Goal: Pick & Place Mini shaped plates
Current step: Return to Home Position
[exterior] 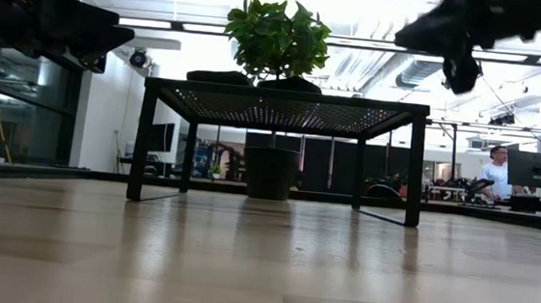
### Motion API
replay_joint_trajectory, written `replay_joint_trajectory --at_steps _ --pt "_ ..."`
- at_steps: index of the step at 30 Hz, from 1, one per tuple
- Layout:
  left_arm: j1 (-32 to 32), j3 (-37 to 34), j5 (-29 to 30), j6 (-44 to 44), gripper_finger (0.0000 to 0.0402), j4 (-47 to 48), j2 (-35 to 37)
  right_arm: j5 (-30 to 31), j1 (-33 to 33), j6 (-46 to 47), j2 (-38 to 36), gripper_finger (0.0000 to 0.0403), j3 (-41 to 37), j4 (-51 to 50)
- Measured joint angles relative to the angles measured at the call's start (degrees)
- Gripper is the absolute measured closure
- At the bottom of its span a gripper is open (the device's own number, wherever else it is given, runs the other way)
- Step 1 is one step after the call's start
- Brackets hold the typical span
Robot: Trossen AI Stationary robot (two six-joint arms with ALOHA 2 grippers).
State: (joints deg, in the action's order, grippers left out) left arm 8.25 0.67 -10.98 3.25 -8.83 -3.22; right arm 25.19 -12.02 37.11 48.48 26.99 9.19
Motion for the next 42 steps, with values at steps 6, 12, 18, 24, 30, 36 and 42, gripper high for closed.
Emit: replay_joint_trajectory --at_steps 6,12,18,24,30,36,42 --pt "0.0 0.0 0.0 0.0 0.0234 0.0 0.0 1.1 -0.9 -1.2 -7.5 0.0399 -12.7 14.7" --pt "0.0 0.0 0.0 0.0 0.0234 0.0 0.0 1.6 -0.8 -4.0 -19.9 0.0401 -19.8 15.9" --pt "0.0 0.0 0.0 0.0 0.0234 0.0 0.0 1.5 -0.7 -6.9 -32.4 0.0401 -22.7 9.8" --pt "0.0 0.0 0.1 0.0 0.0234 0.0 0.0 1.0 -0.7 -7.1 -43.5 0.0401 -21.4 -3.6" --pt "0.0 0.0 0.2 0.0 0.0234 0.0 0.0 1.4 -0.7 -7.6 -48.1 0.0402 -21.7 -8.3" --pt "0.0 0.0 0.2 0.0 0.0234 0.1 0.0 1.2 -0.6 -9.8 -47.6 0.0402 -26.5 3.1" --pt "0.0 0.0 0.3 0.0 0.0234 0.0 0.0 -1.0 0.3 -12.5 -47.5 0.0402 -26.4 1.8"
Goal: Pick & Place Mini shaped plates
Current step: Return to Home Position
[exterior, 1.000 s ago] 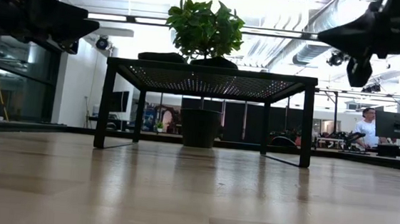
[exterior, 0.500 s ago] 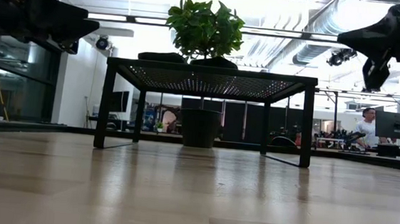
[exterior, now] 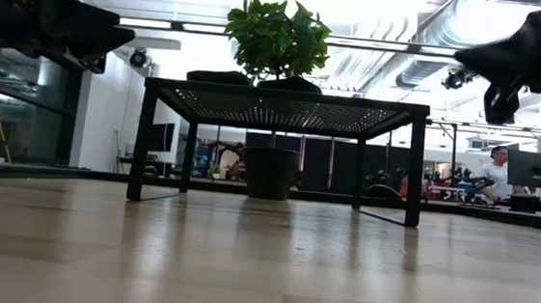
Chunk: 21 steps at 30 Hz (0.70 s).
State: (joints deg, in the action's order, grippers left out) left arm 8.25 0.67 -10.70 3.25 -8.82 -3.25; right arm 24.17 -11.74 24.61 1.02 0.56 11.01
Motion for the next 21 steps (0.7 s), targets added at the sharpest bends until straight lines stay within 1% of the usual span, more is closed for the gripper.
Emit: replay_joint_trajectory --at_steps 3,5,8,11,15,21 --pt "0.0 0.0 0.0 0.0 0.0234 0.0 0.0 -3.5 1.0 -0.4 0.1 0.0402 0.1 -7.0" --pt "0.0 0.0 0.0 0.0 0.0234 0.0 0.0 -5.1 1.6 -2.6 1.3 0.0402 0.2 -7.2" --pt "0.0 0.0 0.0 0.0 0.0234 0.0 0.0 -8.4 1.7 -8.6 2.0 0.0402 0.2 -7.8" --pt "0.0 0.0 -0.1 0.0 0.0234 0.0 0.0 -8.0 1.7 -12.8 2.3 0.0401 0.2 -7.8" --pt "0.0 0.0 -0.2 0.0 0.0234 0.0 0.0 -6.4 1.7 -12.8 2.3 0.0395 0.2 -7.5" --pt "0.0 0.0 -0.2 0.0 0.0235 0.0 0.0 -6.3 1.7 -12.8 2.3 0.0398 0.1 -6.9"
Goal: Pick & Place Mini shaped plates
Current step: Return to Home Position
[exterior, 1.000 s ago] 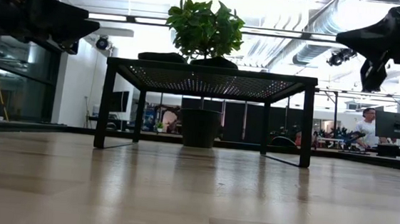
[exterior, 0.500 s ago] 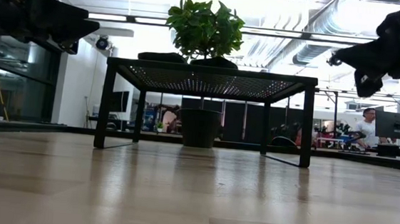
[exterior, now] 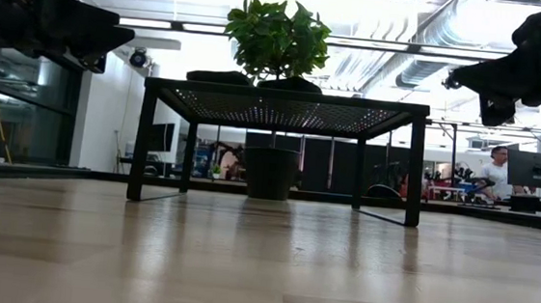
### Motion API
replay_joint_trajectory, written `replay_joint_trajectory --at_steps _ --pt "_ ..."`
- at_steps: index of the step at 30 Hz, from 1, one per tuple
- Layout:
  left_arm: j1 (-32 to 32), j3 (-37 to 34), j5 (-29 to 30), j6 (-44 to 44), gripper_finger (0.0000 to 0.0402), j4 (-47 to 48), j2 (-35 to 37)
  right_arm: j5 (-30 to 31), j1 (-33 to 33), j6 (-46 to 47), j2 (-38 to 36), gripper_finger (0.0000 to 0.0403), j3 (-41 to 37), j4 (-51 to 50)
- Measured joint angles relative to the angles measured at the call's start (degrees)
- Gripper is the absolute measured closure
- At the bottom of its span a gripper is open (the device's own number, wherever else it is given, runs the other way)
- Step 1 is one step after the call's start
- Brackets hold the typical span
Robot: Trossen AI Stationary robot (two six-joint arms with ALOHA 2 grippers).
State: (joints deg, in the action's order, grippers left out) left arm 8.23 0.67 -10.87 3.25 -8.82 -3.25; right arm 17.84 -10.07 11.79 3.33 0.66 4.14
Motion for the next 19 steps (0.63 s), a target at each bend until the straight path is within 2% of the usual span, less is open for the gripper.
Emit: replay_joint_trajectory --at_steps 19 --pt "0.0 0.0 -0.1 0.0 0.0234 0.0 0.0 0.0 0.0 0.1 0.0 0.0400 0.0 0.2"
